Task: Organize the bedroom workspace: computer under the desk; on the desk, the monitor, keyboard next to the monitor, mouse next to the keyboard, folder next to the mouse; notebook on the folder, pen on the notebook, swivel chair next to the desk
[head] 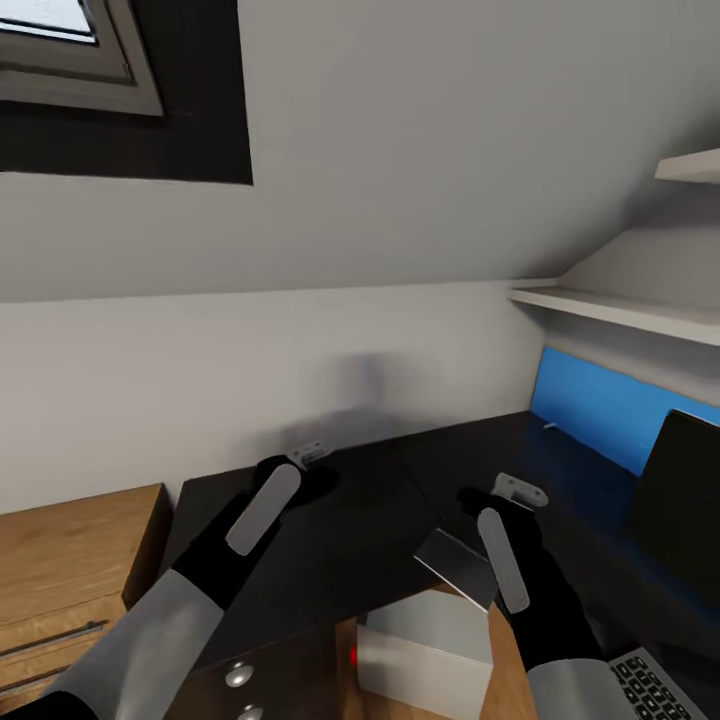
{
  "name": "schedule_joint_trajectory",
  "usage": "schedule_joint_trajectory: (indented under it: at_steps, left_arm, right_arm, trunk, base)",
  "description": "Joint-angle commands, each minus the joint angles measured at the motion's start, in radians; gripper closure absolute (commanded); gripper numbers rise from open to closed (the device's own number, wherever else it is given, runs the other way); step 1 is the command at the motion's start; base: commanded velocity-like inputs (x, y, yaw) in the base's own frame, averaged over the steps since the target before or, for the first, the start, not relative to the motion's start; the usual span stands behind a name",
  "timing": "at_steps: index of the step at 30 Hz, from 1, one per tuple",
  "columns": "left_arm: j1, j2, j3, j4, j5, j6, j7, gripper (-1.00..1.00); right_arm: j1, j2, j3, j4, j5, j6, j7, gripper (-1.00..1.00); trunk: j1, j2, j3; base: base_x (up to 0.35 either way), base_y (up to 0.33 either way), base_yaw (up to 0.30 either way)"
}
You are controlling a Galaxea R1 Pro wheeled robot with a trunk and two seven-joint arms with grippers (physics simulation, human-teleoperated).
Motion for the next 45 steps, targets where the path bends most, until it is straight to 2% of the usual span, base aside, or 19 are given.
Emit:
schedule_joint_trajectory:
  at_steps: [1,11,20,21,24,28,30,32,33,36,37,39,41,44,45]
  left_arm:
    - [-0.001,0.000,-0.001,-0.001,0.007,0.001,0.008,-1.00]
    - [-0.001,0.001,-0.001,0.017,0.009,0.001,0.010,-1.00]
    - [0.010,0.001,-0.001,0.017,0.006,0.000,0.012,-1.00]
    - [0.017,0.002,-0.001,0.015,0.004,0.000,0.011,-1.00]
    - [0.019,0.004,-0.001,0.015,0.003,0.001,0.012,-1.00]
    - [0.021,0.010,-0.001,0.013,0.002,0.001,0.011,-1.00]
    - [0.029,0.021,-0.002,0.010,0.002,0.001,0.010,-1.00]
    - [0.062,0.031,-0.008,-0.006,-0.005,0.001,0.009,-1.00]
    - [0.072,0.033,-0.015,-0.011,-0.009,0.001,0.010,-1.00]
    - [0.107,0.038,-0.074,-0.024,-0.034,-0.003,0.011,-1.00]
    - [0.119,0.043,-0.110,-0.027,-0.049,-0.016,0.011,-1.00]
    - [0.127,0.050,-0.144,-0.028,-0.059,-0.040,0.012,-1.00]
    - [0.135,0.063,-0.188,-0.030,-0.067,-0.091,0.009,-1.00]
    - [0.139,0.072,-0.234,-0.031,-0.071,-0.147,0.007,-1.00]
    - [0.141,0.076,-0.265,-0.031,-0.071,-0.181,0.007,-1.00]
  right_arm:
    - [-0.001,0.001,-0.001,-0.001,-0.010,0.001,-0.008,-1.00]
    - [-0.001,0.001,0.005,0.008,-0.007,0.000,-0.008,-1.00]
    - [-0.001,0.001,0.008,0.011,-0.007,0.000,-0.007,-1.00]
    - [-0.001,0.001,0.030,0.011,-0.007,-0.001,-0.007,-1.00]
    - [-0.001,0.001,0.057,0.012,-0.007,-0.001,-0.007,-1.00]
    - [0.000,0.001,0.075,0.018,-0.007,-0.001,-0.007,-1.00]
    - [0.000,0.001,0.082,0.027,-0.007,-0.001,-0.007,-1.00]
    - [0.001,0.001,0.091,0.034,-0.006,-0.001,-0.007,-1.00]
    - [0.001,0.001,0.095,0.035,-0.006,-0.001,-0.007,-1.00]
    - [0.001,0.001,0.107,0.037,-0.007,-0.002,-0.006,-1.00]
    - [0.001,0.001,0.111,0.038,-0.007,-0.004,-0.006,-1.00]
    - [0.001,0.001,0.114,0.039,-0.007,-0.008,-0.006,-1.00]
    - [0.001,0.001,0.117,0.041,-0.007,-0.013,-0.006,-1.00]
    - [0.001,0.001,0.119,0.048,-0.007,-0.018,-0.005,-1.00]
    - [0.001,0.001,0.120,0.054,-0.006,-0.019,-0.005,-1.00]
  trunk:
    - [-0.004,0.006,0.001]
    - [-0.042,0.076,0.033]
    - [-0.076,0.139,0.061]
    - [-0.080,0.146,0.064]
    - [-0.088,0.160,0.069]
    - [-0.088,0.160,0.068]
    - [-0.096,0.174,0.073]
    - [-0.103,0.188,0.078]
    - [-0.107,0.195,0.081]
    - [-0.119,0.216,0.088]
    - [-0.122,0.223,0.091]
    - [-0.130,0.237,0.096]
    - [-0.138,0.251,0.101]
    - [-0.149,0.272,0.108]
    - [-0.153,0.279,0.110]
  base:
    - [0.000,0.000,0.122]
    - [-0.013,0.000,0.265]
    - [-0.280,-0.006,0.275]
    - [-0.334,-0.103,0.275]
    - [-0.334,-0.124,0.273]
    - [-0.252,-0.116,0.267]
    - [-0.107,-0.051,0.263]
    - [-0.044,-0.021,0.261]
    - [-0.031,-0.015,0.261]
    - [-0.016,-0.008,0.261]
    - [-0.008,-0.004,0.260]
    - [-0.006,-0.003,0.260]
    - [-0.003,-0.002,0.255]
    - [-0.002,-0.001,0.250]
    - [-0.001,0.000,0.247]
